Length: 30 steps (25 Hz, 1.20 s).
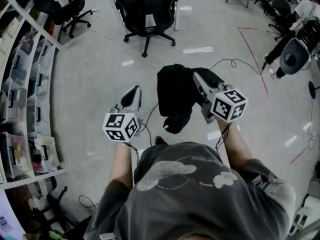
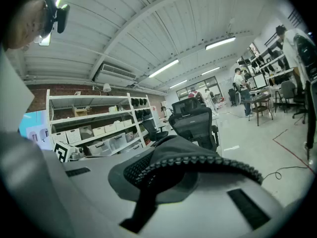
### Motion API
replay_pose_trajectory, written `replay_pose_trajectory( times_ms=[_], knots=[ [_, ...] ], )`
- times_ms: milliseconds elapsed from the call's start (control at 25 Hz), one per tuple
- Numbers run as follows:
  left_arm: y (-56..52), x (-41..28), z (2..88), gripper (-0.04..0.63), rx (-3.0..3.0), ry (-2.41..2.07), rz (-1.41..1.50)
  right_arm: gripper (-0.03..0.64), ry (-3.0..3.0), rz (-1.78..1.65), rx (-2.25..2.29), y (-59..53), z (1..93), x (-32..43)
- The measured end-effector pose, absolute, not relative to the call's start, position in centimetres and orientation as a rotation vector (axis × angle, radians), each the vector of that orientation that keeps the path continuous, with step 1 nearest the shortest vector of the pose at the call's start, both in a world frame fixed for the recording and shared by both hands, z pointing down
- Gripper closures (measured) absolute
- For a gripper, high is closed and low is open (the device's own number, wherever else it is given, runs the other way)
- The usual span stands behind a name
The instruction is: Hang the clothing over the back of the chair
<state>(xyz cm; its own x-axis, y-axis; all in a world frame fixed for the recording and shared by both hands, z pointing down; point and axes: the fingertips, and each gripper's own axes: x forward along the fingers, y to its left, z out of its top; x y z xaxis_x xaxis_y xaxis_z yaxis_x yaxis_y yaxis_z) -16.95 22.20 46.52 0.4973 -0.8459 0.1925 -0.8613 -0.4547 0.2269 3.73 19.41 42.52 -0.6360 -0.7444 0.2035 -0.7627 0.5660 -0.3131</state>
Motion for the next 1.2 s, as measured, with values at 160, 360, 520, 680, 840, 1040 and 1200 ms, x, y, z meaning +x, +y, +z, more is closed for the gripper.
replay_pose_trajectory(
  times_ms=[160,360,520,680,840,1040,1200],
  knots=[
    [21.9,-18.5,46.7,0.594,2.442,-1.457,0.069,0.621,-2.714,0.559,1.341,19.1,43.1,3.2],
    [21.6,-20.1,47.9,0.594,2.417,-1.43,0.066,0.621,-2.682,0.532,1.407,18.7,43.2,3.3],
    [21.5,-20.6,49.2,0.594,2.416,-1.37,0.085,0.621,-2.628,0.526,1.513,18.5,43.6,4.9],
    [20.8,-21.2,50.5,0.594,2.412,-1.337,0.095,0.621,-2.595,0.52,1.611,18.7,43.7,6.8],
    [19.6,-21.4,50.8,0.594,2.392,-1.334,0.075,0.621,-2.571,0.531,1.63,18.3,44.4,7.7],
    [16.8,-20.8,50.2,0.594,2.377,-1.334,0.097,0.62,-2.555,0.585,1.623,15.1,45.1,8.3],
    [13.1,-20.6,50.3,0.594,2.359,-1.382,0.127,0.62,-2.577,0.648,1.6,10.2,46.4,9.0]
  ],
)
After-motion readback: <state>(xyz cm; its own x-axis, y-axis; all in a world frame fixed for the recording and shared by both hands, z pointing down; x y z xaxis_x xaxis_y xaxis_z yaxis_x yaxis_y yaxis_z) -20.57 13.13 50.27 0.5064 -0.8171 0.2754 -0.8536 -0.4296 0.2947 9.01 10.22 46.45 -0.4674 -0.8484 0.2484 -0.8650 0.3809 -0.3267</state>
